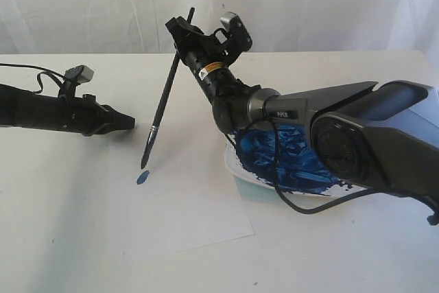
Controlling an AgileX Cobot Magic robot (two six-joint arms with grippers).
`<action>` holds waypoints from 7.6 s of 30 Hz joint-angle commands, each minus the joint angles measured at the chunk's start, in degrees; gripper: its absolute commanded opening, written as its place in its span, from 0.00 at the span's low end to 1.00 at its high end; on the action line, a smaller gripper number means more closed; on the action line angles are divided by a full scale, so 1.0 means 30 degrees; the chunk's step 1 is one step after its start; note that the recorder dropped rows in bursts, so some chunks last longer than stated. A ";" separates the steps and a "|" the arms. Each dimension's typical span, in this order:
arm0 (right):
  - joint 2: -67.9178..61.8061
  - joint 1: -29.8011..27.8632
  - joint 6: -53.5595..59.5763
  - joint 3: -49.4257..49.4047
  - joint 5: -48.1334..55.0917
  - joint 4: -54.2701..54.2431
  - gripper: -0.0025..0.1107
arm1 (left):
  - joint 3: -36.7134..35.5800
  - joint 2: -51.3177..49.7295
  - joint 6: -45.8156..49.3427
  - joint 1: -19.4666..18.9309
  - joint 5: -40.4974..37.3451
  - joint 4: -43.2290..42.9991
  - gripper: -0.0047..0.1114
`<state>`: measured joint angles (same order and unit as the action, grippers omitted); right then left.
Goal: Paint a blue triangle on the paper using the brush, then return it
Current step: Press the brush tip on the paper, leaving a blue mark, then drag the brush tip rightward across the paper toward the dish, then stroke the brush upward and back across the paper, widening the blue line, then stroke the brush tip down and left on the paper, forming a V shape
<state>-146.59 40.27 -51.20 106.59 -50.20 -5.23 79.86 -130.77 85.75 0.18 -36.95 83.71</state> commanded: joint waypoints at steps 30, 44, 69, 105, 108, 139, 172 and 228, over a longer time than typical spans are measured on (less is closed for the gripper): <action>0.0008 0.0374 0.0705 0.0060 -0.0330 0.2144 0.02 | -0.0152 -0.0192 -0.0005 -0.0023 0.1272 -0.0545 0.04; -0.1032 0.0848 0.2518 0.0099 -0.3069 0.0605 0.02 | -0.0152 -0.0192 -0.0005 -0.0023 0.1307 -0.0579 0.04; -0.0442 -0.0985 0.0572 0.0099 -0.1330 0.0892 0.02 | -0.0152 -0.0192 -0.0005 -0.0023 0.1617 -0.0769 0.04; -0.0442 -0.1739 0.6111 0.0064 -0.1686 0.2325 0.02 | -0.0152 -0.0192 -0.0083 -0.0023 0.1780 -0.3221 0.04; -0.0442 -0.1611 0.7661 0.0064 -0.1679 0.2325 0.02 | -0.0152 -0.0192 -0.0083 -0.0023 0.1780 -0.3221 0.04; 0.0822 -0.1071 0.5693 0.0064 -0.6589 0.7049 0.02 | -0.0152 -0.0192 -0.0012 -0.0023 0.1302 -0.3213 0.04; -0.0709 0.0301 -0.5451 -0.0008 -0.6589 1.1486 0.02 | -0.0152 -0.0192 0.0548 -0.0023 0.1457 -0.3259 0.04; -0.2675 -0.1657 -0.0403 0.5304 0.0238 0.7916 0.02 | -0.0152 -0.0192 0.0408 -0.0023 0.1376 -0.4655 0.04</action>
<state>-153.50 35.67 -53.32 120.70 -50.02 20.00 80.45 -129.82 87.23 0.39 -35.82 76.52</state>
